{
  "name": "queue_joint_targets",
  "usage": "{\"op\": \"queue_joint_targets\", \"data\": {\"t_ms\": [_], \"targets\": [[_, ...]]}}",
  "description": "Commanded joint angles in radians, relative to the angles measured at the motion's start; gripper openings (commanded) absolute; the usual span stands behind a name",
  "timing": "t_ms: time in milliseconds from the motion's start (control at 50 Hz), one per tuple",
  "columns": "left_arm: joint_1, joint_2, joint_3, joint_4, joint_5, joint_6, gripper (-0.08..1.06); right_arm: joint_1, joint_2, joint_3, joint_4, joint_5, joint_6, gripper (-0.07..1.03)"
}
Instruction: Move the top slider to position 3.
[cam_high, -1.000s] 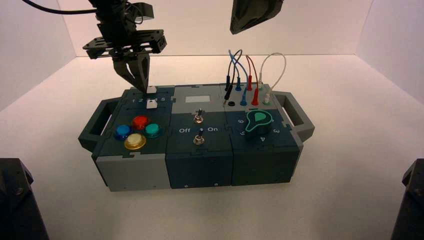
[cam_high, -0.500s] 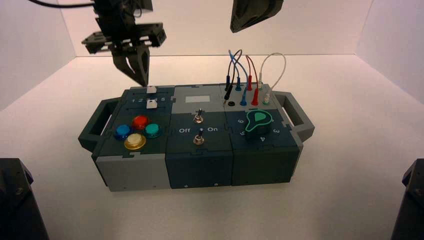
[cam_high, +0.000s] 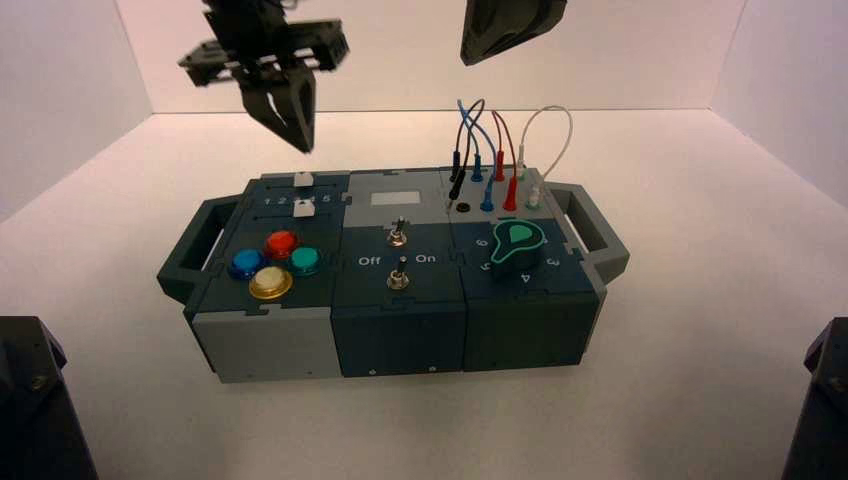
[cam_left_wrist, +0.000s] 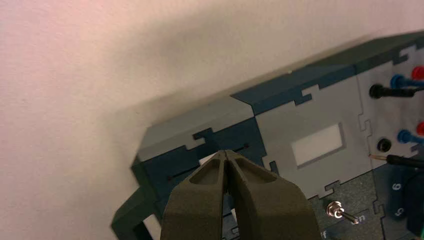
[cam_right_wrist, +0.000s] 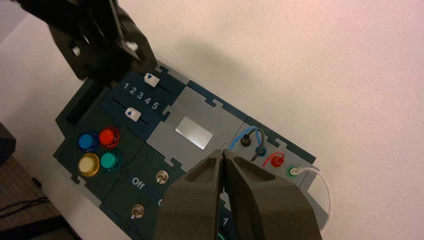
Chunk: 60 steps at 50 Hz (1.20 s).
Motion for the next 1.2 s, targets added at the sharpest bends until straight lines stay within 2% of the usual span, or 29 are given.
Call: {"op": "queue_joint_targets", "data": {"t_ms": [20, 1200], "targets": [[-0.011, 0.003, -0.031, -0.003, -0.003, -0.005, -0.03, 0.005, -0.015, -0.012, 0.0, -0.011, -0.002, -0.02], [-0.011, 0.049, -0.041, 0.005, -0.003, 0.003, -0.03, 0.003, -0.015, -0.012, -0.002, -0.011, -0.003, -0.02]]}}
